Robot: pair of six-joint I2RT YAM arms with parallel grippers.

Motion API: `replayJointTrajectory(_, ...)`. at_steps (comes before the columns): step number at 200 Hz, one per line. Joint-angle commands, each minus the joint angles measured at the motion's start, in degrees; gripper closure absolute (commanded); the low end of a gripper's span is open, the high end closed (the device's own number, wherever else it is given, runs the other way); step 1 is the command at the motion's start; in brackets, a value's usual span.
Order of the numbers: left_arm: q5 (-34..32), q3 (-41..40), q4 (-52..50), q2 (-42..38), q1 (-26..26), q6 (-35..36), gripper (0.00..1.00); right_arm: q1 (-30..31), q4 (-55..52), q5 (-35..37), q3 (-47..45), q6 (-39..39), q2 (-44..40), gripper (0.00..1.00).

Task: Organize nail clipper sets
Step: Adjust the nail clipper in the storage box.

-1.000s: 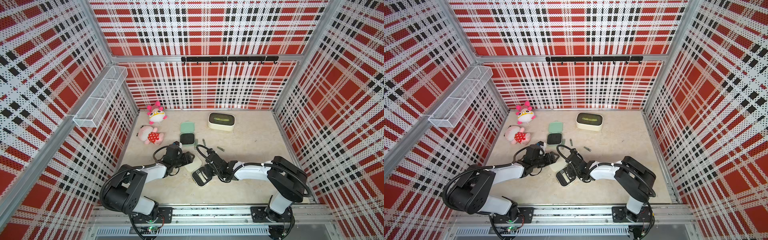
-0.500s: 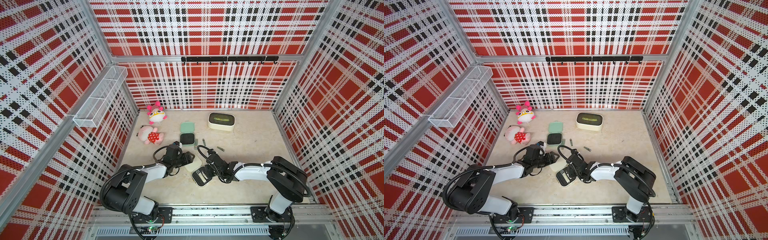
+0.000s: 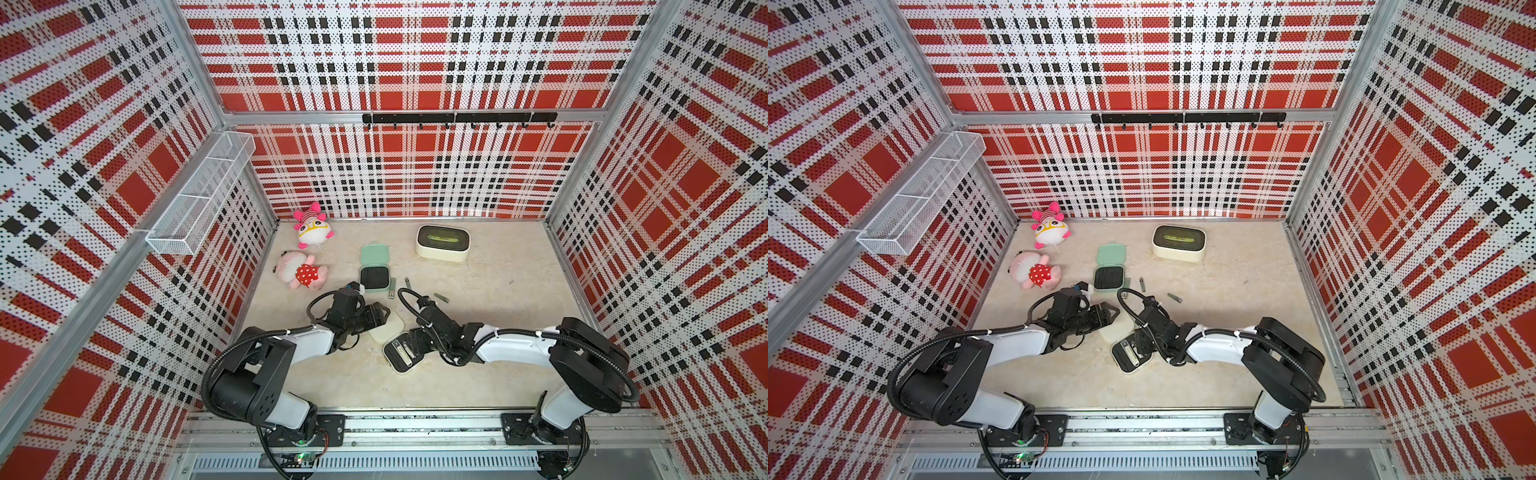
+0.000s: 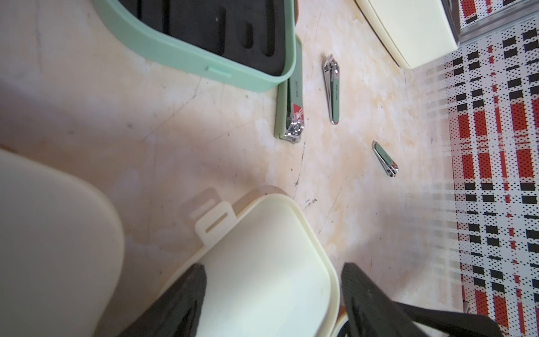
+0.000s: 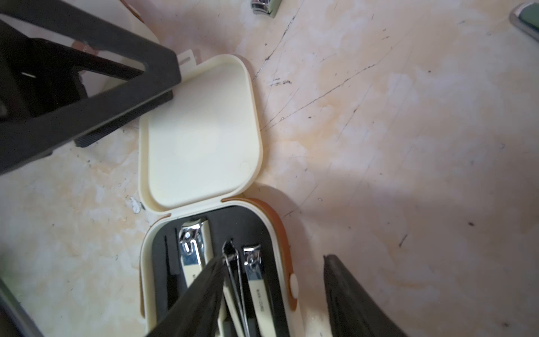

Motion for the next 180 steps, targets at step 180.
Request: replayJointTrajectory(180, -0.8, -0.71, -4.46, 1.57, 0.03, 0.53, 0.22, -0.29, 3.03, -6.06, -1.67, -1.2, 3.56, 0.57)
